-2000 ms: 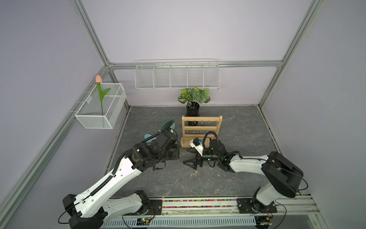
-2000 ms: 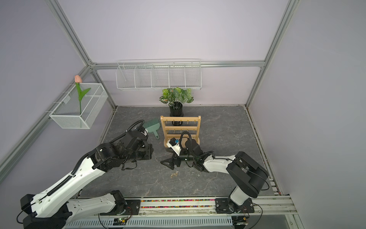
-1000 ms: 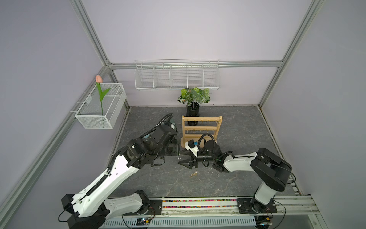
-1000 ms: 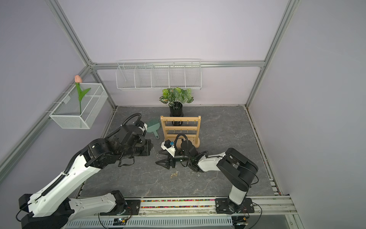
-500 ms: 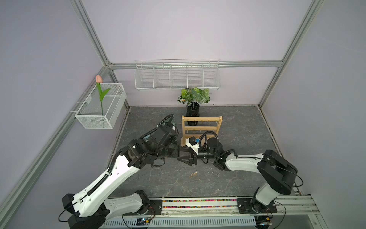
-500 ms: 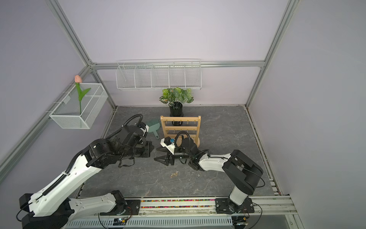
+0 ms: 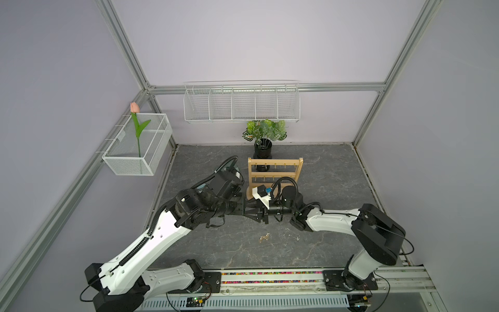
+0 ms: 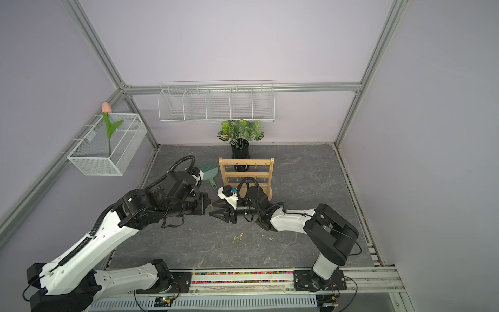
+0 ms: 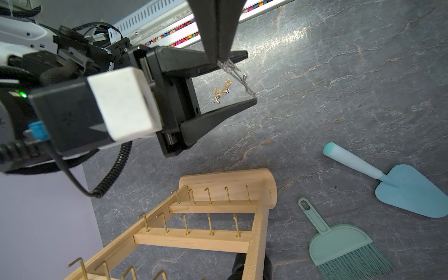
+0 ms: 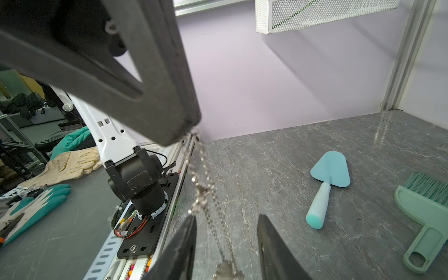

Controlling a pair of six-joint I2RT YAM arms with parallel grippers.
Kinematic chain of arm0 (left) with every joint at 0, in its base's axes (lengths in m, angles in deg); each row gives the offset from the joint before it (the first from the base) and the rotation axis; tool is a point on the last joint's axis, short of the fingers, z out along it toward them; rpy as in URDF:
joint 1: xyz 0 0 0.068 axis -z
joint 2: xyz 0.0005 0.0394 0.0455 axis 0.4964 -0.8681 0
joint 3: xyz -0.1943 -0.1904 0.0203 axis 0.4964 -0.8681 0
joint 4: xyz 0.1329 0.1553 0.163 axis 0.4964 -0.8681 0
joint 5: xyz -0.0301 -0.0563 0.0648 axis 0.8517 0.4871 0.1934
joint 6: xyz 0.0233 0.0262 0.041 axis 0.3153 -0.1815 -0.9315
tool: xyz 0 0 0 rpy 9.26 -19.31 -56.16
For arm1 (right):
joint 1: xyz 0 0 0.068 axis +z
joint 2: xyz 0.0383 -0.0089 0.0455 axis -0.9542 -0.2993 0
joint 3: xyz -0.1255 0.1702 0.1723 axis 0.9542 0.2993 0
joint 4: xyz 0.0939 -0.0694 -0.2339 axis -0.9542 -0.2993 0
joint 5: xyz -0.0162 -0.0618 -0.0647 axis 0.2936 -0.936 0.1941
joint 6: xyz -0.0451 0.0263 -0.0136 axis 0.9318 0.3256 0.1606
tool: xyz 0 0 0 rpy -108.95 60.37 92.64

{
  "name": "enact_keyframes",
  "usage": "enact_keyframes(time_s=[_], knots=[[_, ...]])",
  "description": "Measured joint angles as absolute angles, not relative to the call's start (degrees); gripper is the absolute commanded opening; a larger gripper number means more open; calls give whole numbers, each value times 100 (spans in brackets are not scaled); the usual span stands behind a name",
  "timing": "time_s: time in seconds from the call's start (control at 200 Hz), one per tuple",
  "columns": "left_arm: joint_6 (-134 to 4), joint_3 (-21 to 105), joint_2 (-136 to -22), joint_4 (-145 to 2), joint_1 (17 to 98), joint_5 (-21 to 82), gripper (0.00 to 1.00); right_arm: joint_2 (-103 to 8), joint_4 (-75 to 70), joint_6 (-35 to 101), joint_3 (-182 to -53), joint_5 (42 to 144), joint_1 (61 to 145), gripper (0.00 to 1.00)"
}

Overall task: Hang the necklace on the jewelry display stand
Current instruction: Pick up the necklace from the center of the board.

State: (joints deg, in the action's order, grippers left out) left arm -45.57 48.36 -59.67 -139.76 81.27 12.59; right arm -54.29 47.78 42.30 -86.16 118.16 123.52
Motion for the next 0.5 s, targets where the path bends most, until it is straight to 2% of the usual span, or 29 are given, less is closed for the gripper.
enact_keyframes(time_s=[0.5], knots=[[-4579,4836,-5989,-14015,8127,1235,0,-5449,4783,4223,-8616,11969,12291,32]])
